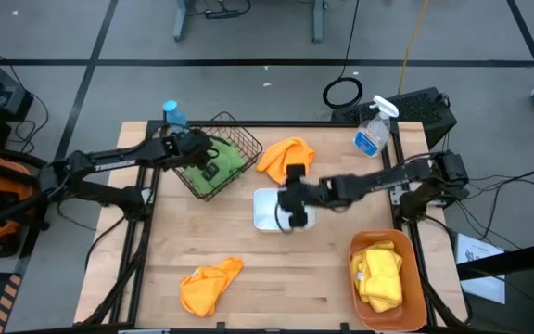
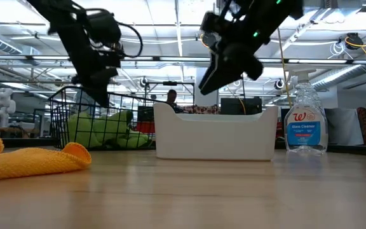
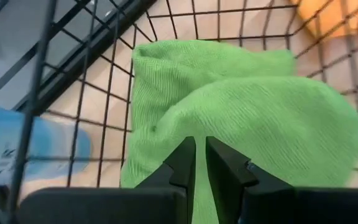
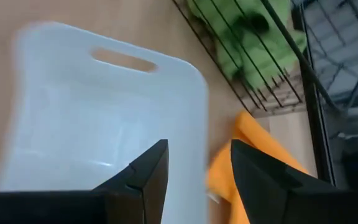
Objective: Sort microfiber towel by color & place in baskets
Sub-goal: Put the top orange microfiber towel into the white bin
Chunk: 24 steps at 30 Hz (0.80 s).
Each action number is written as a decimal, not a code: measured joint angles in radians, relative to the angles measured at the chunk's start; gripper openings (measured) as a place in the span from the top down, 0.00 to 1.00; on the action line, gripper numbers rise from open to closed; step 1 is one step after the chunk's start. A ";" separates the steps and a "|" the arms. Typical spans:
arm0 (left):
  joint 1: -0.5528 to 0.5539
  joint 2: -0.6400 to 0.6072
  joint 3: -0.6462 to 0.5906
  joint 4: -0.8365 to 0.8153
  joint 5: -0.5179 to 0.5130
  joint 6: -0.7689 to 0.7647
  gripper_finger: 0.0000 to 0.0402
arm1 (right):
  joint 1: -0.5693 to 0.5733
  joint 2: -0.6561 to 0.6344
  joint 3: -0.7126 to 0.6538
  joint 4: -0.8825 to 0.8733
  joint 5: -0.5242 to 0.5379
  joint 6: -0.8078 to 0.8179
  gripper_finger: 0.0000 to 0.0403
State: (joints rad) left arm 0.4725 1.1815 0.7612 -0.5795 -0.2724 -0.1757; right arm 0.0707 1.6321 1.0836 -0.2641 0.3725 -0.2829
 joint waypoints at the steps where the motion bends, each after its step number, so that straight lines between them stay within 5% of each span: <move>1: -0.008 -0.023 0.000 -0.012 0.000 -0.002 0.89 | -0.034 0.000 0.000 0.000 -0.029 -0.010 0.59; 10: -0.196 -0.153 -0.035 0.061 0.032 -0.121 0.89 | -0.349 0.000 0.000 0.004 -0.128 -0.046 0.59; 13: -0.290 -0.155 -0.069 0.157 0.030 -0.145 0.89 | -0.468 0.006 0.000 0.005 -0.246 -0.047 0.56; 24: -0.521 -0.133 -0.130 0.404 -0.140 -0.179 0.89 | -0.629 0.064 0.000 0.093 -0.350 -0.102 0.28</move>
State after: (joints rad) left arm -0.0487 1.0481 0.6312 -0.1756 -0.4127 -0.3546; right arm -0.5583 1.6958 1.0836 -0.1710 0.0223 -0.3854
